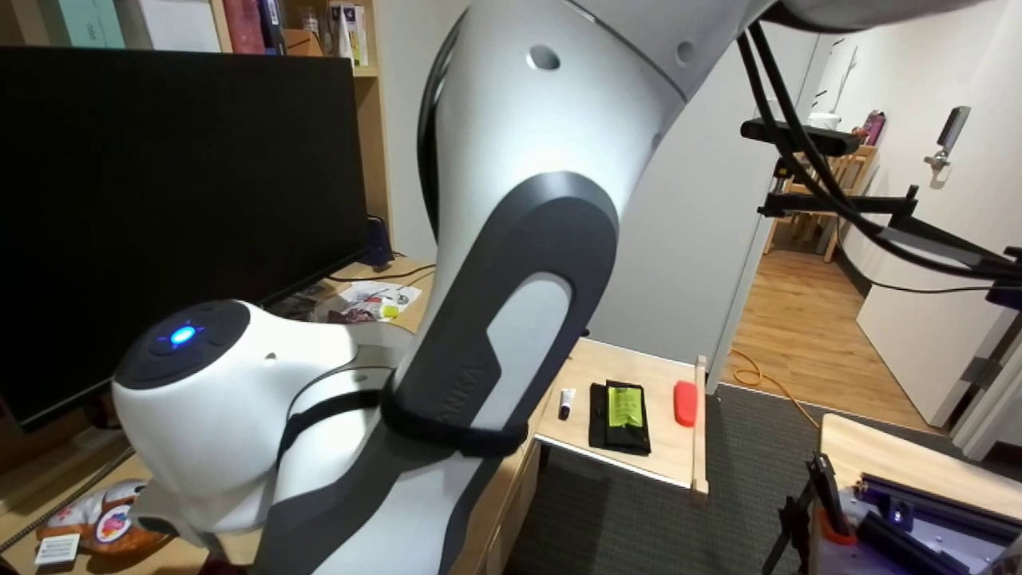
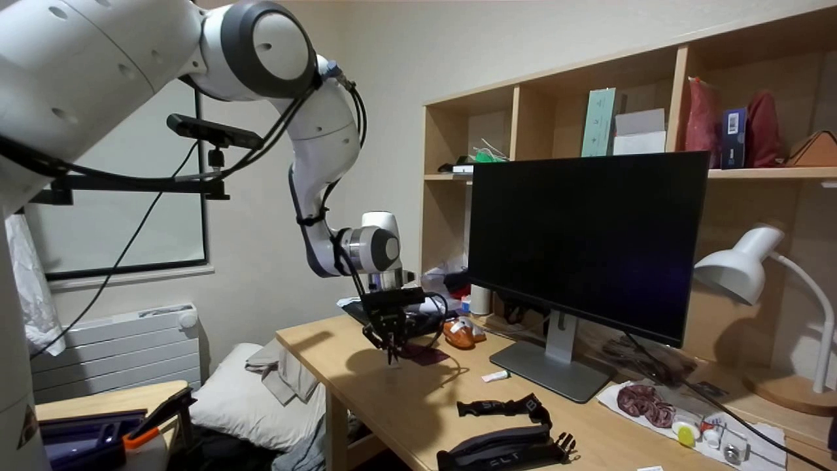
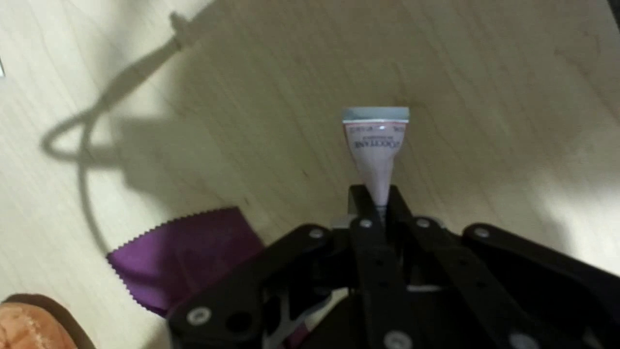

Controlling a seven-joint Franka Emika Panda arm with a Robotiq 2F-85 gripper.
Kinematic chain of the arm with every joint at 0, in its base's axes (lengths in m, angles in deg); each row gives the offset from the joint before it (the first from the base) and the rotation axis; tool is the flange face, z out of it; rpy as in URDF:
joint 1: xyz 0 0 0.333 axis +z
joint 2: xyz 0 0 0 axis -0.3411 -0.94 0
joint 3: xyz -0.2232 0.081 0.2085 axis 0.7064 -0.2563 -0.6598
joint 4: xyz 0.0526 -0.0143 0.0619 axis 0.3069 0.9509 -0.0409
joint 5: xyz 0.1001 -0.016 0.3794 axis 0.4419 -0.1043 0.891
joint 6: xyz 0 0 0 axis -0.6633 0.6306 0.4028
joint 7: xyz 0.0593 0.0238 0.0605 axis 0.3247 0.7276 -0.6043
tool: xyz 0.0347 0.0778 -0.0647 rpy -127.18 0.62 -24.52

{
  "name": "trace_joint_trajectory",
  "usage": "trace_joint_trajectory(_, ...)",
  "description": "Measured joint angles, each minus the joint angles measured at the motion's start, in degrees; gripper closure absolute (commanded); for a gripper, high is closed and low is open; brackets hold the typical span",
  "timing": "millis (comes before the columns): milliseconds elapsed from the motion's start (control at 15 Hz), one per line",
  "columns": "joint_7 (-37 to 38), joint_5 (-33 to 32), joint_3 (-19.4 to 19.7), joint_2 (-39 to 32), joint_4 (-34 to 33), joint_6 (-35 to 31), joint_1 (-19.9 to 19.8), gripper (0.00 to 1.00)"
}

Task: Move the white tube to the left then put the brown doll on the open drawer

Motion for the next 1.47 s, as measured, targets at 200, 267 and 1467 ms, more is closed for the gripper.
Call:
trace_joint_trajectory(200,-4.1,-2.5,-2.1,-1.2,0.0,-0.1,0.6,0.92)
trace_joint_trajectory(267,-5.6,-3.0,-2.9,-1.7,0.0,-0.1,0.9,0.92)
trace_joint_trajectory(1467,-32.8,-6.5,-7.1,-2.7,-0.3,-0.2,0.0,0.21)
